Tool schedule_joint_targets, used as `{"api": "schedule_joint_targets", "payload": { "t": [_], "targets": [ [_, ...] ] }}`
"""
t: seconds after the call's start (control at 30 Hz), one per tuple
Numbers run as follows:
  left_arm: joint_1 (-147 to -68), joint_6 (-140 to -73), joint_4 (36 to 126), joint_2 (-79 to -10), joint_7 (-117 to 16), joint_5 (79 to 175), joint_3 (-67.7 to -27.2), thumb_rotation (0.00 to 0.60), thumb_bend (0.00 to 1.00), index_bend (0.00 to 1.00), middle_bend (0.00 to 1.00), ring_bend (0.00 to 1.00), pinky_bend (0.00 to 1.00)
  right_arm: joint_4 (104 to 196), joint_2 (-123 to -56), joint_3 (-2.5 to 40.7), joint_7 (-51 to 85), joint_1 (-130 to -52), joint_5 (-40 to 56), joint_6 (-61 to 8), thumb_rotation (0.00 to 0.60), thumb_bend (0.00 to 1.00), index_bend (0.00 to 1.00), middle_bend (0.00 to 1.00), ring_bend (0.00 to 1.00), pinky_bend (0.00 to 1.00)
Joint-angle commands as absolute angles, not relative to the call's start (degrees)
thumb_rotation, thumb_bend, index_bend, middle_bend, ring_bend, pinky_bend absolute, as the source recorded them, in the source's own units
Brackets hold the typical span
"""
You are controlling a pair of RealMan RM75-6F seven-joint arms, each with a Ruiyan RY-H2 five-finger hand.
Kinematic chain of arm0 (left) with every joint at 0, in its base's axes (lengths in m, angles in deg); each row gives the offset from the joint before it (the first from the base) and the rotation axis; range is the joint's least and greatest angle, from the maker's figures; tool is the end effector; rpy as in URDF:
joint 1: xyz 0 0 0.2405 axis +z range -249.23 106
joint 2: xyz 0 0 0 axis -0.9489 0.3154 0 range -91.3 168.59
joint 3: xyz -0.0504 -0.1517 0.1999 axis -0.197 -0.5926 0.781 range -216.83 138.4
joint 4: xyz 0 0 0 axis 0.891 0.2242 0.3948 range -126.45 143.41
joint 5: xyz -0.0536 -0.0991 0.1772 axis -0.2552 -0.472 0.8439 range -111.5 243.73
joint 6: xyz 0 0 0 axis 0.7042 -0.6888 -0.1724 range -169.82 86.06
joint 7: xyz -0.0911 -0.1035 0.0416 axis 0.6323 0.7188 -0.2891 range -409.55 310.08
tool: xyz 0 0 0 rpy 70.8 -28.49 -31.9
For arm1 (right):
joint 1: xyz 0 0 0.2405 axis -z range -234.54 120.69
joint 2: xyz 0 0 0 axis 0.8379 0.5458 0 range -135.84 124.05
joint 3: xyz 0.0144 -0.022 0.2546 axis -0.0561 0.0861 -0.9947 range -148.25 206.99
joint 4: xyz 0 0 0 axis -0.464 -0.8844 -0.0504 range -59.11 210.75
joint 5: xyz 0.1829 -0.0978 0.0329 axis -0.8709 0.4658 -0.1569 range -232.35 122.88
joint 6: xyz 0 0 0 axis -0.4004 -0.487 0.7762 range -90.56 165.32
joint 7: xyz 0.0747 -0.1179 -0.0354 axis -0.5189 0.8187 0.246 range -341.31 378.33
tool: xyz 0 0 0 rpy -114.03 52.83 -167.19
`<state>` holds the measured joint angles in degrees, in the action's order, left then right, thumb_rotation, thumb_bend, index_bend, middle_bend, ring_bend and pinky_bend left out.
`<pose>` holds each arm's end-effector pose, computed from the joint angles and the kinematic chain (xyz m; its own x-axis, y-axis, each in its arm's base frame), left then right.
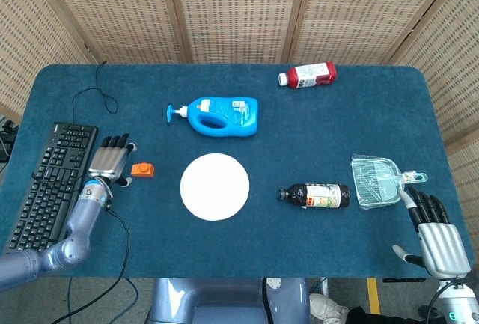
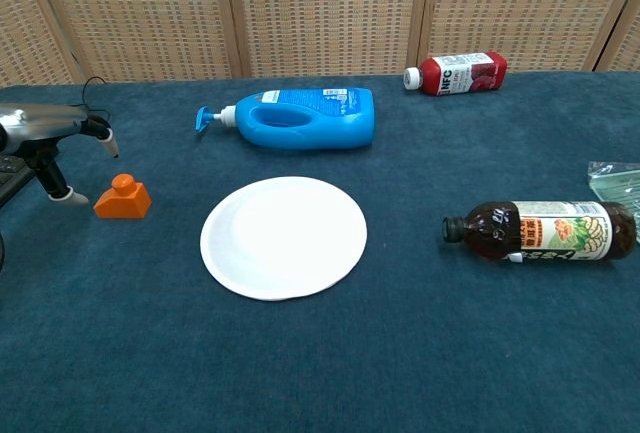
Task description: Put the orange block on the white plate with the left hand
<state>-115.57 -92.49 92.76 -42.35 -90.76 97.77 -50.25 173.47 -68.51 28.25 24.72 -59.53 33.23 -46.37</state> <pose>-0.2228 0.3718 0.0295 0.5530 0.4152 0.7224 0.8056 -0.0450 -0.5908 -0.2999 -0.1611 0.1500 0.4365 -0.0729 0.8967 -0.8996 -0.0179 0.4364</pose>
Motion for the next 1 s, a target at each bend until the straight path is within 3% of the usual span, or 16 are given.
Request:
{"api": "schedule_joint_targets", "payload": {
  "t": [0.03,0.37,0.73,1.0],
  "targets": [
    [-116.2,-92.9,92.1,-43.3,-91.1,97.5,-49.5,0.600,0.27,0.23,0.00,0.00,0.00,173.6,-68.4,28.3,24.5,-59.5,33.3,-46.4,0.600,0.00,0.00,0.00,0.00,0.00],
    [-117.8,-94.1,89.6,-46.7,-91.8,96.6,-48.0,0.600,0.28,0.27,0.00,0.00,0.00,173.7,-68.3,28.5,24.6,-59.5,33.6,-46.5,0.600,0.00,0.00,0.00,0.00,0.00],
    [-118.0,-96.9,87.8,-49.9,-92.1,97.2,-46.5,0.600,0.37,0.50,0.00,0.00,0.00,174.1,-68.1,28.7,24.4,-59.4,34.1,-46.8,0.600,0.00,0.00,0.00,0.00,0.00],
    [-117.4,-99.3,88.5,-50.1,-91.0,98.7,-46.7,0.600,0.39,0.56,0.00,0.00,0.00,174.2,-67.9,28.9,24.0,-59.3,34.6,-47.0,0.600,0.00,0.00,0.00,0.00,0.00]
  ]
}}
